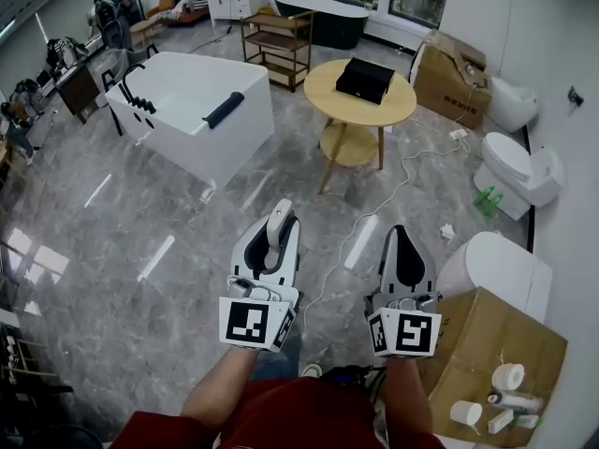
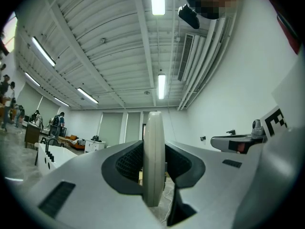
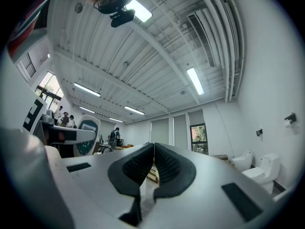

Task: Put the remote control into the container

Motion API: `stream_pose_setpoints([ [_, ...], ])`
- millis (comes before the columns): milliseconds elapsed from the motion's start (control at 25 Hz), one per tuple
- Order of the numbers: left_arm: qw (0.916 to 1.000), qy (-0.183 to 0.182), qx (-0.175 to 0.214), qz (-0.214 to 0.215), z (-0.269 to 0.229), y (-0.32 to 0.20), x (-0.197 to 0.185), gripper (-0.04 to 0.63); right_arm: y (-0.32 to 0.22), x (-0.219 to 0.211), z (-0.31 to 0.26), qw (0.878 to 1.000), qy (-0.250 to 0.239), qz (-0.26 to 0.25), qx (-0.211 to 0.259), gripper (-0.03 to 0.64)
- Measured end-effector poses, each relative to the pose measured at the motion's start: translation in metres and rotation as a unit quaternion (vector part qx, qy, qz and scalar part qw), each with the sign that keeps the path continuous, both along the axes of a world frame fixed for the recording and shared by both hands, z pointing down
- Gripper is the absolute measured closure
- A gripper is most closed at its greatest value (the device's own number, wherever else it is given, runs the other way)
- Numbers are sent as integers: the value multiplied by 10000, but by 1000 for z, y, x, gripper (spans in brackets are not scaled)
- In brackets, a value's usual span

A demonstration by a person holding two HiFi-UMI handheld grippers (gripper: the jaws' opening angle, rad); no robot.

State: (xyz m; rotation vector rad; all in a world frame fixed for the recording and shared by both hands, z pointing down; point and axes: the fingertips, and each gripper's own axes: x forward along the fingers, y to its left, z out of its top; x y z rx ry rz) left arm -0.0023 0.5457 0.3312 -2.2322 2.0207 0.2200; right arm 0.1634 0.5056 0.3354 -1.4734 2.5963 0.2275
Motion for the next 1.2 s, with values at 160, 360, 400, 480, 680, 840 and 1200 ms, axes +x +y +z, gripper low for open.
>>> stream_pose_setpoints([
  [160,9999,29,17,150,-1,-47,-19,472,-43,-21,1,9999,53,119,-20,594],
  [360,9997,29,3,262,-4,-104,-57,472,-102,-65,-1,9998,43,167,-61,594],
  [400,9997,34,10,258,-6,-114,-69,473,-113,-78,-3,9999,55,149,-59,594],
  [480,9997,82,71,236,-12,-133,-92,472,-132,-103,-7,9999,54,114,-47,594],
  [680,9997,59,96,202,-21,-173,-145,474,-174,-157,-17,10000,-42,47,37,594],
  [840,9996,93,142,211,-26,-199,-176,474,-201,-192,-25,9999,-11,2,123,594],
  [1200,9989,210,134,405,-22,-240,-194,474,-235,-208,-26,9997,30,168,166,594],
])
